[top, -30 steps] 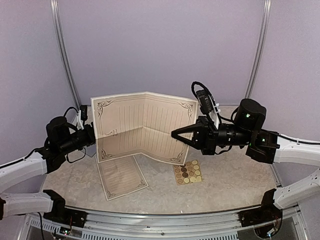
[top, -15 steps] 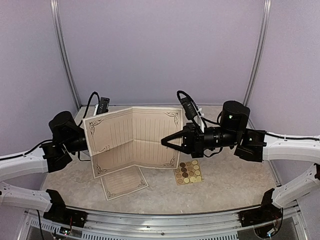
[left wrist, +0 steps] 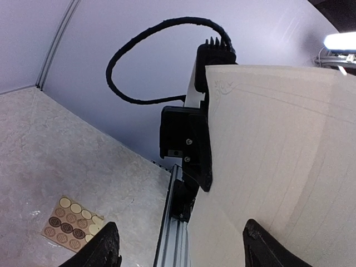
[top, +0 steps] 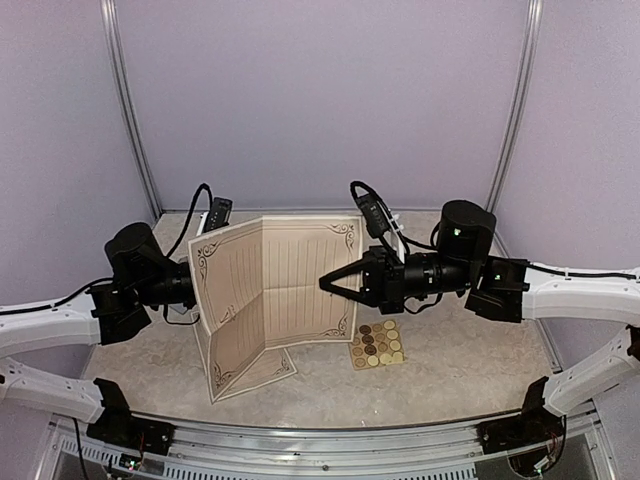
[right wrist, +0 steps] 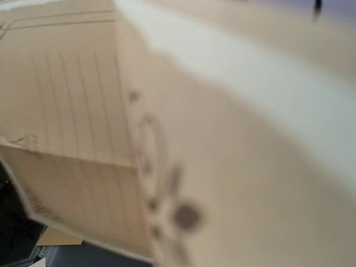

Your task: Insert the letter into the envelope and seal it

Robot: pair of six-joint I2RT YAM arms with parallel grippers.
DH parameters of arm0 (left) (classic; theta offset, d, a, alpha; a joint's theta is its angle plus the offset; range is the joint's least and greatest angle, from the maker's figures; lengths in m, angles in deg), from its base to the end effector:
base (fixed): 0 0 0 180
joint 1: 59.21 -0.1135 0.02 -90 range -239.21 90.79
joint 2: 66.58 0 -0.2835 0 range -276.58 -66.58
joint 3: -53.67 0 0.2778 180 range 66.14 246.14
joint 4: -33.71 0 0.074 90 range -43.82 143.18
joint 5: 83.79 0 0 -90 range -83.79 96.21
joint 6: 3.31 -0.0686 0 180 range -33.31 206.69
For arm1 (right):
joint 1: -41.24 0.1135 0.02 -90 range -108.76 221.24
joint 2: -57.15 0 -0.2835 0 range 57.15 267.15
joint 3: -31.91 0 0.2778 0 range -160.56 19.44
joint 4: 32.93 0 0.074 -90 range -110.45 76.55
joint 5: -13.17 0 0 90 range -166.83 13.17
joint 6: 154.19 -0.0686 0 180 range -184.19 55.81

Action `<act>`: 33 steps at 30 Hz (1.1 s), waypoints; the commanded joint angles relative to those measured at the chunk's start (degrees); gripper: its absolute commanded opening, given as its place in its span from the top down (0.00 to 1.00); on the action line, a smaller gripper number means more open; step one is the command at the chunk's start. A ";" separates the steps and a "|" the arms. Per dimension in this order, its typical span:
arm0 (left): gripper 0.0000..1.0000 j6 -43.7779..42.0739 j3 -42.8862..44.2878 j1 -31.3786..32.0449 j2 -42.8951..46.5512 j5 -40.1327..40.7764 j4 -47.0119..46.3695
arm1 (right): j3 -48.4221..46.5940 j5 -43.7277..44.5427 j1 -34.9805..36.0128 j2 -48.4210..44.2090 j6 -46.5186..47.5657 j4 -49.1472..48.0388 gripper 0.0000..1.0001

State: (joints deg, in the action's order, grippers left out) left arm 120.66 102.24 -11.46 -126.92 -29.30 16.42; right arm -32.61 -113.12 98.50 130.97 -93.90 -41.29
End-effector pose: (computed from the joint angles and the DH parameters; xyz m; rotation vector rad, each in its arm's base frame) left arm 0.1594 -0.2347 0.3157 0.7616 1.5400 -1.5597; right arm 0.1521 0.3117 0.3388 -0.9763 1.5843 1.6202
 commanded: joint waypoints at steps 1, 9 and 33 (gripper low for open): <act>0.27 -0.11 -0.40 0.42 2.76 0.41 -2.03 | -0.43 1.18 -0.82 -0.13 -1.44 -1.35 1.00; 0.22 0.93 -0.42 1.14 3.12 -0.77 -3.52 | -0.60 0.32 -0.96 0.85 -2.16 -1.85 1.00; 0.24 0.39 -0.50 2.75 2.61 -2.29 -4.07 | 0.74 -2.70 -2.35 1.46 -6.85 -6.05 1.00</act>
State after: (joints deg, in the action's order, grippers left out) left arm 121.34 102.20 -9.19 -124.47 -31.04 14.00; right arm -32.46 -114.37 96.60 131.87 -99.76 -45.27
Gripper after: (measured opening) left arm 0.812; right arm 0.003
